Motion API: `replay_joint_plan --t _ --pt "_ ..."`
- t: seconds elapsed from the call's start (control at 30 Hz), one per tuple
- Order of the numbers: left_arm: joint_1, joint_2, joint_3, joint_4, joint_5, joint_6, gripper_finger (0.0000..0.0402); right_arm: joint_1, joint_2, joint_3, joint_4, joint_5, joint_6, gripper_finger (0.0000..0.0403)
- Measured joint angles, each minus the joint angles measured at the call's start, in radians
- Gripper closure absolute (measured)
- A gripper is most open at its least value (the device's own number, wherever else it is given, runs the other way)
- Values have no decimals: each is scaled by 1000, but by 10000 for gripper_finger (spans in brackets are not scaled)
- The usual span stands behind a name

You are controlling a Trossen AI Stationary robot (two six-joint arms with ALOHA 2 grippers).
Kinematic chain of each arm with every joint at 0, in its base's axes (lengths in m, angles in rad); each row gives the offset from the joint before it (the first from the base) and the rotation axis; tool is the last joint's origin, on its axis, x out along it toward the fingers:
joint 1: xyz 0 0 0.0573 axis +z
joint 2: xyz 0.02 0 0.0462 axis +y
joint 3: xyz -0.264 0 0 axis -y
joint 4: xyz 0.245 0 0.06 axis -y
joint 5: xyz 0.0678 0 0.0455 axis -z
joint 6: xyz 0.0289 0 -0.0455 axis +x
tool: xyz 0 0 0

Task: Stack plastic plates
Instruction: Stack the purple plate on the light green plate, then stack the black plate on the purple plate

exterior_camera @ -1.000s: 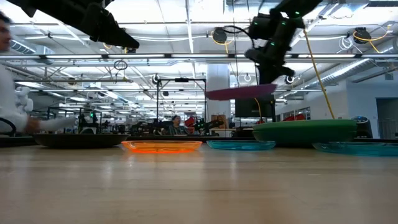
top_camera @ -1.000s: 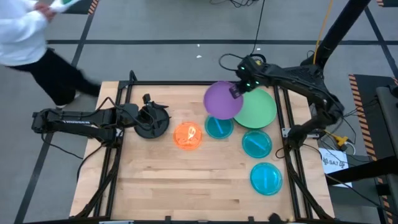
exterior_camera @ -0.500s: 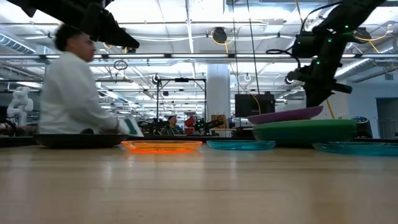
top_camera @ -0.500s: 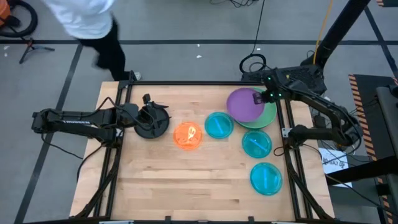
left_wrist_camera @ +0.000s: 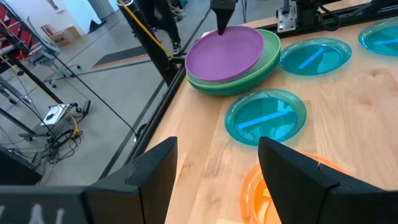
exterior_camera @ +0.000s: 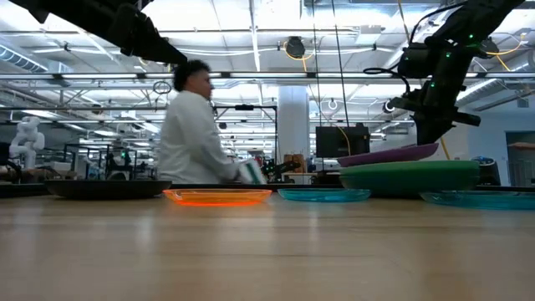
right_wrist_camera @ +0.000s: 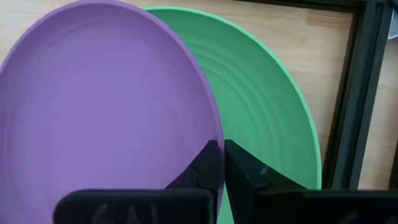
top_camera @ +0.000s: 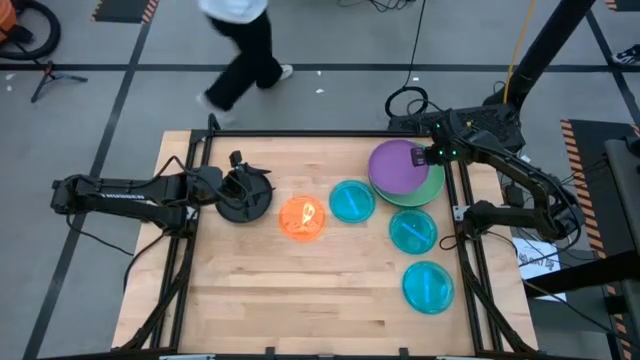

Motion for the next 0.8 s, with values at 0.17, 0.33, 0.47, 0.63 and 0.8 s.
replay_joint_plan --t 0.17,0.33,0.47,0.63,0.8 --pt "0 0 0 0 0 0 172 0 0 0 1 1 17 370" --pt "0 0 0 0 0 -4 172 0 0 0 7 2 28 323" --pt "0 0 0 0 0 -8 172 0 0 0 8 2 36 295" --pt "0 0 0 0 0 -18 172 0 0 0 8 1 36 282" --pt "0 0 0 0 0 -37 172 0 0 0 7 0 21 282"
